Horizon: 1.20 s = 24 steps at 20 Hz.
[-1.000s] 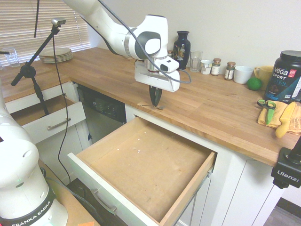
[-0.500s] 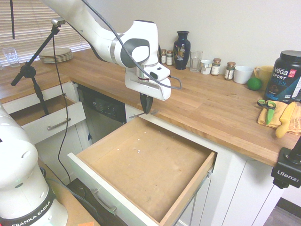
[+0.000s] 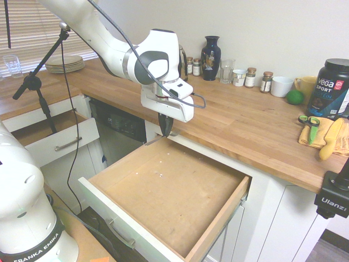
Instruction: Put fork in the drawer
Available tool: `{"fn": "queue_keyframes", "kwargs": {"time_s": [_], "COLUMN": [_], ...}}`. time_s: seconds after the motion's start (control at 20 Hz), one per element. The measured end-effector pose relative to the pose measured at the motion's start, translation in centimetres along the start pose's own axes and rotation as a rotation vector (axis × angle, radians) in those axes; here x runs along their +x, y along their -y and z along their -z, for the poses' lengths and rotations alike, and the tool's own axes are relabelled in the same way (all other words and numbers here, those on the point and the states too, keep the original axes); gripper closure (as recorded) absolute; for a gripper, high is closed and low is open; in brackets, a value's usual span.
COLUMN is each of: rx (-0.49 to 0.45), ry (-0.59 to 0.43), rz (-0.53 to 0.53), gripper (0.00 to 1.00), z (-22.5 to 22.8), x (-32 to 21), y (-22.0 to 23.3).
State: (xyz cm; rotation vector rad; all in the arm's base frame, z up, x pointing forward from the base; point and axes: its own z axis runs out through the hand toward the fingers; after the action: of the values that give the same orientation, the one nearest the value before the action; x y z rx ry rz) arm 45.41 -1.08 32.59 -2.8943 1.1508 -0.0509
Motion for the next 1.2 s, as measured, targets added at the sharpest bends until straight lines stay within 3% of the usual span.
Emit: {"fn": "queue_keyframes", "kwargs": {"time_s": [1.2], "rx": [-0.026], "ry": [0.021], "rz": [-0.058], "gripper": [1.00], "z": [-5.1], "x": [-1.1], "y": [-3.3]}}
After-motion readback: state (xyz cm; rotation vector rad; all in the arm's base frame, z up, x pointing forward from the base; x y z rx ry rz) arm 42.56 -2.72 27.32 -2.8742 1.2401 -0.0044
